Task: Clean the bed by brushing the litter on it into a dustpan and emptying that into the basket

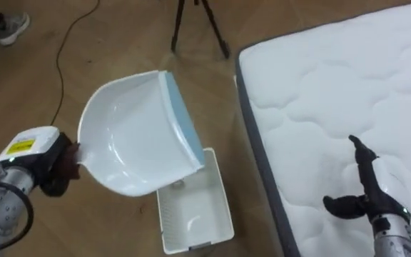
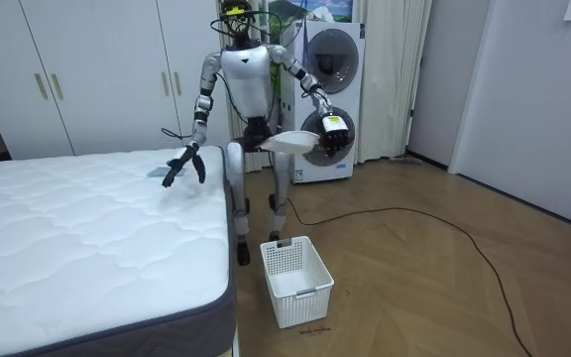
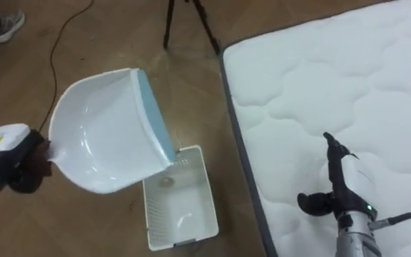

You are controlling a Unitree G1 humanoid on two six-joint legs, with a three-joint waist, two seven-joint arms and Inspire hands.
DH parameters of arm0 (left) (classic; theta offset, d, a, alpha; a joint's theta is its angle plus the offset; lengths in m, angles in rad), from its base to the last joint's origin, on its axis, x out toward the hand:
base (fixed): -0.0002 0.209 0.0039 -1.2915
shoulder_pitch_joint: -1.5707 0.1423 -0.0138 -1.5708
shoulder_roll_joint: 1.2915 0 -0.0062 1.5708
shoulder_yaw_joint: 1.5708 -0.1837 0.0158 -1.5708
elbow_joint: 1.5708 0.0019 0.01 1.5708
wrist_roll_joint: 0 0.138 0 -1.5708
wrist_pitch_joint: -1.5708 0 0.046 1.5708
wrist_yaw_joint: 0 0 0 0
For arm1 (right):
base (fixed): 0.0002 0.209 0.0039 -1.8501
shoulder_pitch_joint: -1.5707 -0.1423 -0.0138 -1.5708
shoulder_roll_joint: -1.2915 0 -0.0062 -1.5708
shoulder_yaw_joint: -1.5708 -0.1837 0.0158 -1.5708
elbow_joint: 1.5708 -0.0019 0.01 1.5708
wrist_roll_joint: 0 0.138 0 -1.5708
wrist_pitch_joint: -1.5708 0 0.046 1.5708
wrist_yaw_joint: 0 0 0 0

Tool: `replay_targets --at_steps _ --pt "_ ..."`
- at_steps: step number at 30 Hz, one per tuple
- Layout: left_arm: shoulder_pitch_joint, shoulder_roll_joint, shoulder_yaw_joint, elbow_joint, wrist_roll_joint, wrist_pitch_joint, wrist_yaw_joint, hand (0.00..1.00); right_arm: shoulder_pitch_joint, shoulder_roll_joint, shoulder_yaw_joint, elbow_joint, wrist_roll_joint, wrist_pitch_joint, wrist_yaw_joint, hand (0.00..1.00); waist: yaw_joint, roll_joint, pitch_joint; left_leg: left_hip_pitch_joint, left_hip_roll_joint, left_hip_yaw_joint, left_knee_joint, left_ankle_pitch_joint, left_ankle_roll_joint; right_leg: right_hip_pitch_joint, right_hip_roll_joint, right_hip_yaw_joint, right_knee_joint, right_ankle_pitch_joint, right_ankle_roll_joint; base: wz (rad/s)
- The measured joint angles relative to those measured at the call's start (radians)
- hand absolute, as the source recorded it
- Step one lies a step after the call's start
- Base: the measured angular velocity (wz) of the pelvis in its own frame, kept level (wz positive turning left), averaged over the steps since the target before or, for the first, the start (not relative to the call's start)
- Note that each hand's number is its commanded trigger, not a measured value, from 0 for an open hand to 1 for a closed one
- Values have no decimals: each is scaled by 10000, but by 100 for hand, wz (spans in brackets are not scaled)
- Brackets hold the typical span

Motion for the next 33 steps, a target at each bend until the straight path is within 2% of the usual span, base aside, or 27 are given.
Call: replay_targets --at_steps 2,3,4,5,7,8,9,10,11,12,13,14,15,16,17,18,19,20,21,23,24,25,27,29,31,32,33 --pt "233 -263 82 -169 -100 -61 0 100 253 16 -3 -267 55 10 -75 0 4 -84 -3 401 73 334 -250 -18 23 246 52 -11 -202 129 4 -68" --pt "296 -537 186 -172 -254 -64 0 100 328 17 -4 -346 131 9 -78 0 132 -155 6 621 137 747 -372 -31 27 251 98 -46 -247 266 -15 -100" --pt "328 -774 304 -178 -485 -66 1 100 390 18 -32 -494 87 76 -69 0 202 -199 9 708 184 1125 -348 -70 30 205 108 -293 -289 398 -63 -106" --pt "332 -863 364 -184 -547 -67 1 100 414 36 -41 -578 66 109 -69 0 224 -237 26 767 171 1320 -351 -78 30 189 125 -353 -293 461 -85 -113" --pt "411 -965 522 -192 -711 -97 27 100 405 171 -29 -648 11 187 -69 0 425 -380 25 1083 309 2089 -445 -78 29 193 199 -570 -477 758 -205 -140" --pt "653 -1006 700 -227 -931 -128 160 100 334 283 12 -657 11 230 -69 0 655 -424 -1 1323 504 2720 -637 -78 31 256 169 -1504 -949 1209 -463 -205" --pt "803 -1127 932 -230 -1159 -109 203 100 272 400 16 -676 14 257 -72 0 834 -458 -20 1435 622 3112 -772 -78 30 408 128 -2660 -1434 1699 -790 -216" --pt "878 -1371 1043 -219 -1322 -12 297 100 279 436 11 -726 25 372 -69 0 824 -464 -8 1480 716 3809 -900 -84 36 386 -91 -3687 -1143 1578 -792 -143" --pt "886 -1534 1038 -217 -1369 27 323 100 336 431 -20 -733 34 454 -78 0 741 -464 -4 1574 717 4194 -928 -86 40 365 -340 -4023 -531 1165 -592 -91" --pt "918 -1900 1036 -260 -1530 12 363 100 452 424 -72 -722 72 656 -113 0 779 -461 -13 1851 685 4860 -1148 -96 57 412 -863 -4307 794 469 -301 -64" --pt "960 -2016 1040 -315 -1653 14 407 100 453 435 -72 -718 124 699 -117 0 812 -469 -21 1946 662 5211 -1300 -102 60 451 -1148 -4364 1351 194 -156 -83" --pt "970 -2150 1040 -398 -1857 18 415 100 440 462 -75 -721 190 668 -155 0 831 -514 -43 2065 631 5858 -1546 -108 33 665 -1606 -4507 2054 -204 66 -82" --pt "972 -2257 1042 -406 -1921 38 464 100 433 464 -67 -695 270 542 -183 0 876 -567 -43 2104 659 6507 -1550 -66 -38 1060 -2029 -4679 2172 -333 173 -92" --pt "1002 -2320 1042 -406 -1965 80 527 100 433 466 -37 -674 351 494 -219 0 1007 -615 -46 2159 661 6896 -1531 -43 -76 1276 -2161 -4729 2095 -332 193 -134" --pt "1087 -2474 1057 -403 -2080 182 702 100 447 494 42 -656 415 422 -256 0 1348 -763 -9 2226 677 7422 -1420 -34 -89 1613 -2327 -4982 1465 -444 389 -174" --pt "1292 -2671 1140 -405 -2240 228 899 100 436 549 111 -678 355 377 -238 0 1629 -816 -1 2204 710 6996 -1376 -9 -109 1705 -2134 -5269 739 -494 410 -239" --pt "1565 -2831 1269 -392 -2315 226 1058 100 323 592 266 -694 332 389 -175 0 1864 -823 3 2126 717 5701 -1335 31 -176 1870 -1928 -5162 25 -445 344 -202" --pt "1668 -2886 1333 -352 -2404 225 1078 100 259 591 388 -730 331 391 -136 0 1834 -843 -8 2037 723 5164 -1268 47 -203 2085 -1801 -5128 -342 -417 312 -168" --pt "1665 -3084 1355 -209 -2430 228 1081 100 230 645 429 -754 319 399 -42 0 1717 -745 -9 1858 912 4350 -1006 77 -250 2229 -1529 -5072 -815 -33 185 -87" --pt "1661 -3199 1333 -198 -2433 39 1083 100 272 744 402 -739 322 428 113 0 1450 -844 20 1907 1025 4032 -1013 107 -309 2290 -1304 -5055 -1188 146 63 -73" --pt "1661 -3204 1294 -72 -2426 -125 1083 100 294 768 401 -737 313 430 211 0 1174 -917 20 1944 1086 4121 -1108 182 -436 2304 -1189 -5065 -1380 284 -4 -55" --pt "1658 -3216 1272 6 -2427 -133 1083 100 295 773 397 -740 307 431 228 0 1046 -940 20 1968 1099 4193 -1171 212 -486 2300 -1153 -5050 -1440 323 -31 -37" --pt "1699 -3476 1268 281 -2442 2 1082 100 363 775 322 -852 309 443 248 0 770 -953 16 2042 1217 4433 -1184 226 -532 2258 -997 -4948 -1594 461 -118 -28" --pt "1720 -3705 1198 386 -2443 145 1082 100 460 783 270 -931 307 435 311 0 654 -951 15 2060 1256 4372 -1171 246 -564 2235 -935 -4861 -1657 506 -164 -17" --pt "1754 -3915 1201 464 -2439 163 1081 100 509 957 108 -932 297 432 500 0 774 -951 9 2138 1298 4334 -1156 241 -606 2084 -843 -4596 -1651 540 -228 -43" --pt "1821 -3974 1216 483 -2440 163 1081 100 504 1078 17 -933 292 430 618 0 897 -936 -2 2198 1303 3915 -1173 209 -690 2009 -715 -4258 -1638 577 -294 -90" --pt "1920 -3988 1225 483 -2435 163 1082 100 477 1077 18 -942 158 429 769 0 1143 -913 -4 2246 1238 3073 -1173 194 -716 1914 -579 -3836 -1598 625 -369 -99"
